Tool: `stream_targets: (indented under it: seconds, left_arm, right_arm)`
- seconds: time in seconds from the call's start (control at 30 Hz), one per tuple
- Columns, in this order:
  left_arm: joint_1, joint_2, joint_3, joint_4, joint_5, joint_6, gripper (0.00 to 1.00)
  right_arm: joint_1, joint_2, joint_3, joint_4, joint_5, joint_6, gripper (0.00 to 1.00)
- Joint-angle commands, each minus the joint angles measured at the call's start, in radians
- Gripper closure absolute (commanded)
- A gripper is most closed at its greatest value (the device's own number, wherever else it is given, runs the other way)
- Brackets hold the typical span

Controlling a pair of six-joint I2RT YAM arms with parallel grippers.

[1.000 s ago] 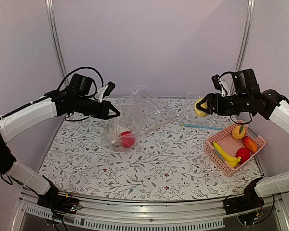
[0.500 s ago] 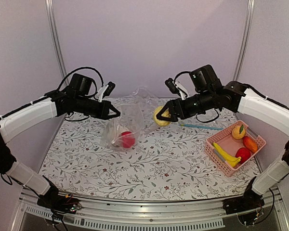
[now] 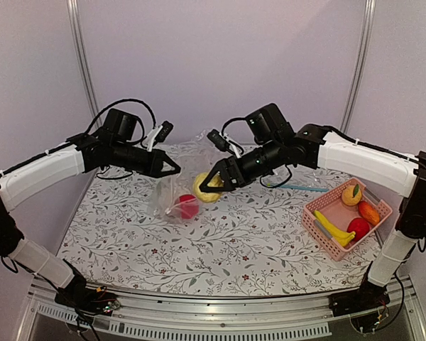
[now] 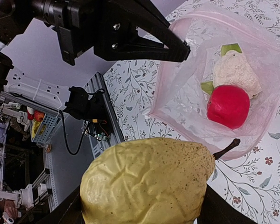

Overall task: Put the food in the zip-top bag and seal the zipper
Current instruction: Place the fake fruit in the zipper food storage bag.

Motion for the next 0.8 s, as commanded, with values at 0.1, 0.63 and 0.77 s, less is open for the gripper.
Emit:
stream_targets:
  seconds: [0.1,0.63,0.77]
  left_arm:
    - [-0.026,-0.005,-0.008,0.020,0.061,0.038,1.00]
    - [-0.049,-0.003,-0.002,0.020,0.132,0.056,1.00]
    - [-0.051,-0.004,-0.002,0.020,0.134,0.060,1.00]
  right_arm:
    - [0.004,0.081,0.064,0.070,-0.065,0.099,0.42]
    - [0.010,0.222,0.159,0.047,0.273,0.225,0.42]
    - [0.026,0.251,0.215,-0.020,0.398,0.198,0.42]
